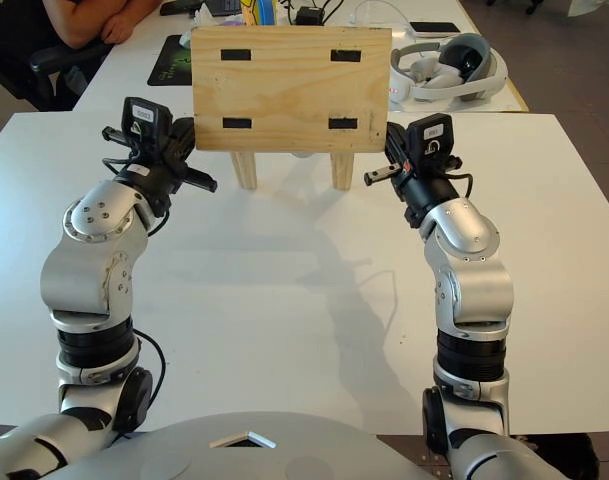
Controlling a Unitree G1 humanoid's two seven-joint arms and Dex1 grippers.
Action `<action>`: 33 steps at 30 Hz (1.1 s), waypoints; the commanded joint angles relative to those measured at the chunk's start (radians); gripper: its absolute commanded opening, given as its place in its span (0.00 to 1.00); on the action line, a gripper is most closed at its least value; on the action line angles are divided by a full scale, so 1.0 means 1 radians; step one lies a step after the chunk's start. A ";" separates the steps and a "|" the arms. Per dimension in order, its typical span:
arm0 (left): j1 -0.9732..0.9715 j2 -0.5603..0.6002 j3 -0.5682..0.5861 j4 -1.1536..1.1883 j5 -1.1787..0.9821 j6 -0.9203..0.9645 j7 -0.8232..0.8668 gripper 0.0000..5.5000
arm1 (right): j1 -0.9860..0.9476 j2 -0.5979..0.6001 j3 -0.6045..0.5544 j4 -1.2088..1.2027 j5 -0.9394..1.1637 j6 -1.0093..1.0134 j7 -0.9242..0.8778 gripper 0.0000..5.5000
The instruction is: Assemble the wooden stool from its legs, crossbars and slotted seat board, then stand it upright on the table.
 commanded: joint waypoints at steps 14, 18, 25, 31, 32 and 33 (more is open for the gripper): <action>-0.072 -0.015 -0.064 0.076 -0.064 -0.033 -0.057 0.00 | -0.129 0.069 0.062 0.034 0.046 -0.014 0.010 0.01; -0.107 -0.014 -0.044 0.072 -0.068 -0.028 -0.050 0.00 | -0.178 0.064 0.050 0.050 0.051 -0.021 0.011 0.01; -0.146 -0.009 -0.022 0.138 -0.054 -0.059 -0.043 0.00 | -0.216 0.076 0.031 0.102 0.044 -0.035 -0.008 0.01; -0.146 0.020 -0.009 0.262 -0.026 -0.151 -0.018 0.00 | -0.225 0.081 0.018 0.214 -0.008 -0.082 -0.074 0.01; -0.136 0.019 0.004 0.270 -0.022 -0.176 -0.002 0.00 | -0.217 0.082 0.001 0.214 -0.022 -0.110 -0.103 0.01; -0.121 0.022 0.016 0.277 -0.011 -0.208 0.018 0.00 | -0.207 0.085 -0.015 0.209 -0.036 -0.144 -0.127 0.01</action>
